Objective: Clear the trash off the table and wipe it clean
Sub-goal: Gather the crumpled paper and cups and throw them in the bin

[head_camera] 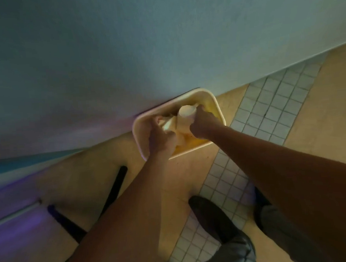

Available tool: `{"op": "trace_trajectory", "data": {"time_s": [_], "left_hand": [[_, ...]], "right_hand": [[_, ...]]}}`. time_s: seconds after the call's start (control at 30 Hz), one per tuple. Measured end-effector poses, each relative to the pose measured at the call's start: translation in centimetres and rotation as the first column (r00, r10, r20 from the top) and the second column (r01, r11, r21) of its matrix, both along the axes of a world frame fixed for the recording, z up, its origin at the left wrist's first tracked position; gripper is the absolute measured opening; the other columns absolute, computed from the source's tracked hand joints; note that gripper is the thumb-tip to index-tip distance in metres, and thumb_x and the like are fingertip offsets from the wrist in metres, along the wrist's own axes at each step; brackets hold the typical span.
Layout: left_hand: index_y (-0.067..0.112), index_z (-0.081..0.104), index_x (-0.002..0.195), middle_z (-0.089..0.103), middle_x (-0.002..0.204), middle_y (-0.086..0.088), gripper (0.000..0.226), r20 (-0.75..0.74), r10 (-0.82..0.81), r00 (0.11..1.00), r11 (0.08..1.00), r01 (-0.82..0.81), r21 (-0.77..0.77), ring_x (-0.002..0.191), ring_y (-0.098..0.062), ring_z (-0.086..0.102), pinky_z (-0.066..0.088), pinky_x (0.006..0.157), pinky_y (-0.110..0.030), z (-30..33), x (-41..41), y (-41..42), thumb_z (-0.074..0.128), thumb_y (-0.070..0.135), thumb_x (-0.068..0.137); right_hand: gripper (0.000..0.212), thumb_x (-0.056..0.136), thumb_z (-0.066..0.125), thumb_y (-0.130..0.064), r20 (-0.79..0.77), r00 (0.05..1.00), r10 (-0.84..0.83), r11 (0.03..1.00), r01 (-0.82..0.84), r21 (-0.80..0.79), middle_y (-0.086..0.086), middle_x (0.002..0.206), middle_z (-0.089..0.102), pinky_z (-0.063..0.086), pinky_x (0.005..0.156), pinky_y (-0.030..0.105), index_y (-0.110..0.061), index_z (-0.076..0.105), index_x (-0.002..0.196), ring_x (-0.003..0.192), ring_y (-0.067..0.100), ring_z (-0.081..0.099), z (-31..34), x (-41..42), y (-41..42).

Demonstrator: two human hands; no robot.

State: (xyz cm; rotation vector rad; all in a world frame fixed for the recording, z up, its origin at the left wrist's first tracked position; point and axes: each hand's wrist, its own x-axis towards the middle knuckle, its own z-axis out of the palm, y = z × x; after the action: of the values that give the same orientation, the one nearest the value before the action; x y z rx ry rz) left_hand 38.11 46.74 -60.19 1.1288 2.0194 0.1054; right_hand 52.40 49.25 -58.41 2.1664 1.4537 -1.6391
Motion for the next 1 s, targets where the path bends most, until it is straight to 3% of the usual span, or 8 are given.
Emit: {"op": "trace_trajectory", "data": {"time_s": [0.07, 0.13, 0.23, 0.4, 0.5, 0.63, 0.77, 1.0], "left_hand": [[0.018, 0.044, 0.132, 0.054, 0.111, 0.005, 0.031, 0.041, -0.044, 0.998, 0.998, 0.046, -0.039, 0.111, -0.016, 0.055, 0.041, 0.096, -0.032, -1.8, -0.3, 0.8, 0.052, 0.024, 0.103], [0.020, 0.049, 0.123, 0.057, 0.107, 0.007, 0.025, 0.019, -0.068, 0.997, 0.993, 0.070, -0.099, 0.102, -0.014, 0.057, 0.041, 0.089, -0.029, -3.5, -0.5, 1.3, 0.051, 0.028, 0.100], [0.031, 0.042, 0.138, 0.060, 0.123, -0.002, 0.053, -0.053, -0.069, 0.996, 0.982, 0.058, -0.180, 0.108, -0.026, 0.061, 0.050, 0.095, -0.041, -5.2, -0.7, 1.3, 0.043, 0.041, 0.085], [0.040, 0.031, 0.146, 0.044, 0.148, -0.006, 0.058, -0.132, -0.122, 0.984, 0.968, 0.089, -0.234, 0.133, -0.036, 0.045, 0.038, 0.108, -0.050, -4.2, 0.0, 1.4, 0.044, 0.047, 0.090], [0.035, 0.021, 0.154, 0.029, 0.159, -0.007, 0.077, -0.165, -0.200, 0.966, 0.961, 0.161, -0.226, 0.145, -0.038, 0.032, 0.032, 0.113, -0.057, -1.7, 0.5, 1.2, 0.050, 0.053, 0.084], [0.033, 0.009, 0.161, 0.007, 0.170, -0.002, 0.079, -0.182, -0.232, 0.955, 0.955, 0.188, -0.231, 0.155, -0.035, 0.010, 0.018, 0.123, -0.052, 3.5, 0.9, 0.0, 0.048, 0.027, 0.093], [0.035, 0.016, 0.160, 0.011, 0.169, 0.004, 0.078, -0.114, -0.176, 0.978, 0.976, 0.158, -0.152, 0.152, -0.031, 0.018, 0.027, 0.119, -0.047, 9.2, 1.7, -1.5, 0.047, 0.013, 0.092], [0.028, 0.025, 0.158, 0.022, 0.165, -0.001, 0.072, -0.021, -0.135, 0.991, 0.988, 0.132, -0.084, 0.147, -0.031, 0.026, 0.032, 0.117, -0.048, 21.2, 3.1, -4.2, 0.050, 0.014, 0.092]], "right_hand": [[0.068, 0.095, 0.053, -0.016, 0.018, 1.000, -0.006, 1.000, 0.006, -0.009, 0.022, 0.145, 0.044, 0.041, 0.106, 0.048, -0.005, 0.017, 0.151, 0.133, 0.041, 0.046, -1.7, -0.2, 0.3], [0.070, 0.096, 0.051, -0.017, 0.038, 0.999, 0.007, 1.000, -0.006, -0.030, 0.022, 0.149, 0.037, 0.037, 0.108, 0.050, -0.005, 0.012, 0.153, 0.137, 0.042, 0.040, -3.2, -0.6, 0.8], [0.067, 0.099, 0.045, -0.019, 0.075, 0.997, 0.029, 0.999, -0.027, -0.028, 0.018, 0.149, 0.031, 0.036, 0.108, 0.051, -0.009, 0.008, 0.155, 0.139, 0.040, 0.037, -4.4, -1.0, 0.8], [0.069, 0.094, 0.054, -0.016, 0.166, 0.983, 0.079, 0.991, -0.096, 0.092, 0.013, 0.142, 0.035, 0.045, 0.097, 0.050, -0.018, 0.017, 0.152, 0.128, 0.040, 0.048, -2.9, -1.1, -0.1], [0.072, 0.089, 0.062, -0.013, 0.256, 0.961, 0.103, 0.967, -0.157, 0.201, 0.012, 0.139, 0.039, 0.050, 0.085, 0.048, -0.019, 0.022, 0.149, 0.119, 0.039, 0.056, 0.0, -0.8, -0.7], [0.079, 0.085, 0.070, -0.014, 0.284, 0.942, 0.179, 0.953, -0.238, 0.188, 0.012, 0.142, 0.038, 0.051, 0.080, 0.047, -0.019, 0.022, 0.147, 0.115, 0.042, 0.059, 4.2, 0.0, -1.2], [0.073, 0.084, 0.068, -0.015, 0.220, 0.954, 0.205, 0.951, -0.247, 0.185, 0.012, 0.137, 0.044, 0.050, 0.081, 0.046, -0.022, 0.029, 0.145, 0.112, 0.042, 0.060, 9.1, 1.5, -1.6], [0.062, 0.090, 0.062, -0.025, 0.149, 0.942, 0.300, 0.935, -0.321, 0.149, 0.012, 0.137, 0.050, 0.048, 0.097, 0.047, -0.022, 0.037, 0.147, 0.120, 0.037, 0.056, 19.5, 4.2, -4.4]]}}
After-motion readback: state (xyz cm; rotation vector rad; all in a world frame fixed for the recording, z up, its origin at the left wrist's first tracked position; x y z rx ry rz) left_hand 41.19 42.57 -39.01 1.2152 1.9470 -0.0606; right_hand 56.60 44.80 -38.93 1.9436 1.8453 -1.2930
